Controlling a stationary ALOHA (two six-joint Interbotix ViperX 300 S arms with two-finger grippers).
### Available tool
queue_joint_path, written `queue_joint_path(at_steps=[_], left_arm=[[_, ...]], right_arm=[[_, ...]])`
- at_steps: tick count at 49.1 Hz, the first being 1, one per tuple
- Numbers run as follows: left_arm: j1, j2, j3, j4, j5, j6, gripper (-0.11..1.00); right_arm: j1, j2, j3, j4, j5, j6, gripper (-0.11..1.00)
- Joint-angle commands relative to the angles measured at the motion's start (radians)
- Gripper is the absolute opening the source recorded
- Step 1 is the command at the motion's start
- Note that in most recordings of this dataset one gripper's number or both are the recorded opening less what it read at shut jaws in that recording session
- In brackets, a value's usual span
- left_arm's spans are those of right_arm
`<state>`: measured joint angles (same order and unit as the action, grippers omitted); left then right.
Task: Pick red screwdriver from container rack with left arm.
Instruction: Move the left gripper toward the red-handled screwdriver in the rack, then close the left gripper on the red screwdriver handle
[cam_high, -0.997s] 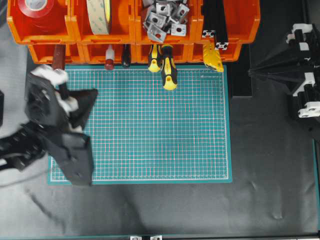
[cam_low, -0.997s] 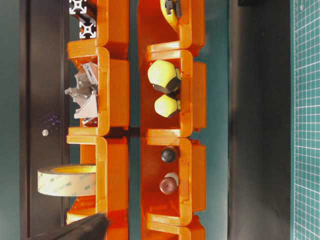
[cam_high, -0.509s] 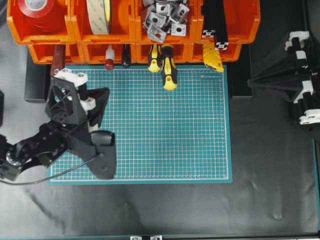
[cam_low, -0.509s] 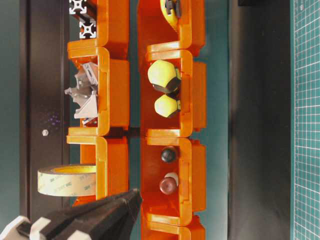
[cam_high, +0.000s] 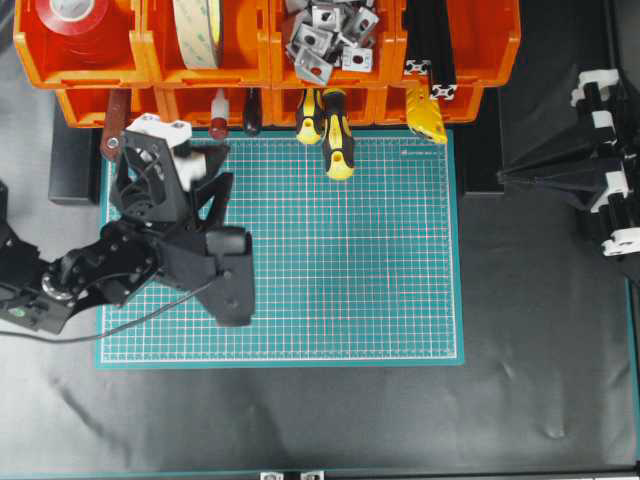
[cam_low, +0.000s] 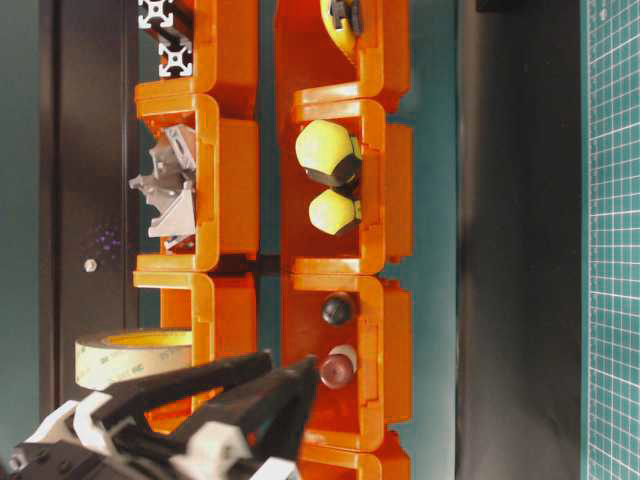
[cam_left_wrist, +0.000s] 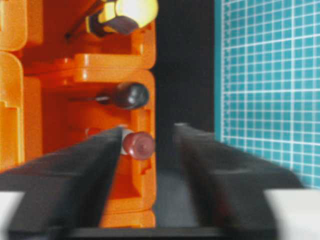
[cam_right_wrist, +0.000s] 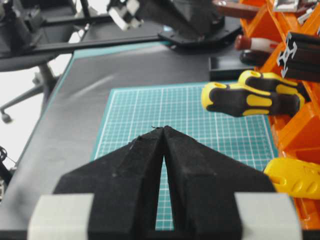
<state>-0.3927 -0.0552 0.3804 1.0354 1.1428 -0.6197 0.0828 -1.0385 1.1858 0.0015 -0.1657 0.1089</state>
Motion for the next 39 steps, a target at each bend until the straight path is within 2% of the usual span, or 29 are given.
queue_joint_path(at_steps=[1, 5, 9, 15, 23, 39], left_arm=[[0.014, -0.003, -0.009, 0.005, -0.008, -0.011, 0.58], [0.021, 0.002, 0.002, 0.003, -0.011, -0.012, 0.79], [0.031, 0.002, 0.015, 0.003, -0.011, -0.011, 0.90], [0.052, -0.005, 0.041, 0.003, -0.032, -0.009, 0.86], [0.089, -0.025, 0.078, 0.003, -0.081, -0.011, 0.88], [0.110, -0.021, 0.077, 0.003, -0.104, -0.011, 0.88]], right_arm=[[0.003, -0.002, -0.023, -0.008, 0.002, -0.002, 0.01], [0.003, -0.009, -0.021, -0.009, 0.003, -0.002, 0.01], [0.003, -0.015, -0.021, -0.012, 0.006, -0.002, 0.01], [0.002, -0.025, -0.021, -0.014, 0.020, -0.002, 0.01], [0.002, -0.037, -0.020, -0.015, 0.043, -0.002, 0.01], [0.002, -0.040, -0.017, -0.014, 0.043, 0.000, 0.01]])
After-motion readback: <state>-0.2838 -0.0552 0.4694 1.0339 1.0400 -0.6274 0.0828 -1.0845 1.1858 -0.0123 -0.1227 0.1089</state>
